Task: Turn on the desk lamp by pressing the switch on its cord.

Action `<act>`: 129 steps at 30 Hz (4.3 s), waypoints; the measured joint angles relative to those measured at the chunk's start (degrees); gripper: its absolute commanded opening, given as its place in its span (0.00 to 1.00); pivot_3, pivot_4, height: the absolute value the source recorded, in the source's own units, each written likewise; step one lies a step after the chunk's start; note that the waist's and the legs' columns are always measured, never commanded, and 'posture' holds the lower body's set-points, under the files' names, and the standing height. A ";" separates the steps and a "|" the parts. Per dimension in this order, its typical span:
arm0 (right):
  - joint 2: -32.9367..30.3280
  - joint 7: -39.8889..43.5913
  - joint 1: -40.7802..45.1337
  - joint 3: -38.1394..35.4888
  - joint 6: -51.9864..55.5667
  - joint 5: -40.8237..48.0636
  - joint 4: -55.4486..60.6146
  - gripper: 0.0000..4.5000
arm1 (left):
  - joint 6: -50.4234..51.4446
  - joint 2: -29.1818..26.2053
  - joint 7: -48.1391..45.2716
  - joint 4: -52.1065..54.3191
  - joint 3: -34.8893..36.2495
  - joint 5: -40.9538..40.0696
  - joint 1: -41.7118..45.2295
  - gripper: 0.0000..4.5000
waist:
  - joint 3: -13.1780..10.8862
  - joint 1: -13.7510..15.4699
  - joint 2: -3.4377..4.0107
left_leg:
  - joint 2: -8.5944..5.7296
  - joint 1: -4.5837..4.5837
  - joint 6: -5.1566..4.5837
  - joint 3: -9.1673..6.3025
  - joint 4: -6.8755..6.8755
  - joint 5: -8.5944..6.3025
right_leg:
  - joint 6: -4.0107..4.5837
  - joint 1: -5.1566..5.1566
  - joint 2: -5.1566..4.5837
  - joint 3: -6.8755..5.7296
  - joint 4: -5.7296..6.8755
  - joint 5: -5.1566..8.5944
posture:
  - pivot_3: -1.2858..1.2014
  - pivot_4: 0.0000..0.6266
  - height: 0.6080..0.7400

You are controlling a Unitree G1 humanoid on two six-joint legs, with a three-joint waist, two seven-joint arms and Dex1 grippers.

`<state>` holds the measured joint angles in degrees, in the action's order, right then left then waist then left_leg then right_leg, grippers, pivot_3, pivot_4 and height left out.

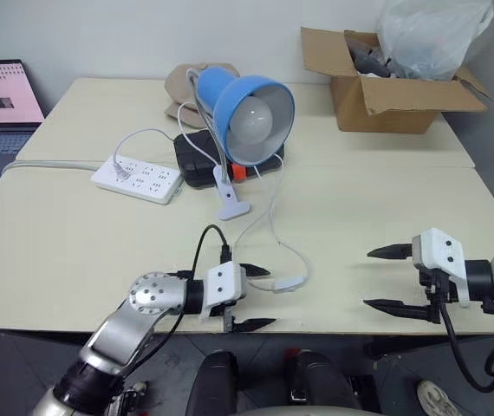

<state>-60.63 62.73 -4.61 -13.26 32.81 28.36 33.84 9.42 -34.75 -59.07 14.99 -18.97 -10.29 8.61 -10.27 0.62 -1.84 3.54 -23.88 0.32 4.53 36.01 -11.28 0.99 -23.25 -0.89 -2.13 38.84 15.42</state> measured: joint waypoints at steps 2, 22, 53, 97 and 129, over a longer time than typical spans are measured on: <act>-0.12 -0.71 -0.88 -1.19 1.69 0.19 0.91 1.00 | -1.16 1.00 -0.29 -2.97 -1.02 1.21 1.77 1.00 | 0.02 0.05 0.03 | -0.01 0.00 0.00 -0.02 -0.01 0.00 | 0.00 0.00 0.02 0.00 0.00 0.00 | 0.52 0.24 1.00; -0.01 -3.04 -3.25 -3.61 4.38 1.95 4.77 1.00 | -6.29 7.64 -1.83 -15.65 -4.14 5.03 8.04 0.58 | 0.02 -0.01 -0.01 | -0.06 -0.03 -0.02 -0.12 0.10 0.01 | -0.15 0.07 0.05 0.02 0.01 -0.09 | 0.52 0.24 1.00; 17.49 -14.11 31.14 28.99 14.64 -1.28 -2.42 1.00 | -4.33 0.99 -8.14 -14.23 1.09 2.50 15.44 0.09 | -0.01 -0.76 -0.04 | 0.03 -0.22 -0.02 -0.22 0.05 0.01 | -0.08 -0.10 0.18 -0.03 0.03 -0.02 | 0.52 0.24 1.00; 27.09 -6.31 37.94 38.75 3.56 -15.62 -20.09 0.20 | 0.50 0.45 -9.02 -14.86 3.43 -0.69 16.13 0.09 | -0.01 -0.74 -0.03 | 0.04 -0.20 -0.02 -0.17 0.09 0.02 | -0.09 -0.10 0.19 -0.02 0.11 -0.03 | 0.52 0.24 1.00; 22.17 -3.52 35.59 29.30 4.52 -13.58 -11.35 1.00 | -5.97 4.65 -5.82 -23.60 2.69 4.55 19.92 0.09 | 0.00 -0.24 -0.05 | 0.01 -0.23 -0.02 -0.12 0.10 0.02 | -0.09 -0.09 0.14 -0.01 0.07 -0.04 | 0.52 0.24 1.00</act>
<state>-38.46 59.21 30.97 16.03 37.32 14.78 22.49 3.45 -30.10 -64.89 -8.62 -16.28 -5.74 28.53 -10.26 0.37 -1.89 3.55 -24.11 0.30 4.41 36.12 -11.26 0.90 -23.34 -0.75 -2.14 38.91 15.38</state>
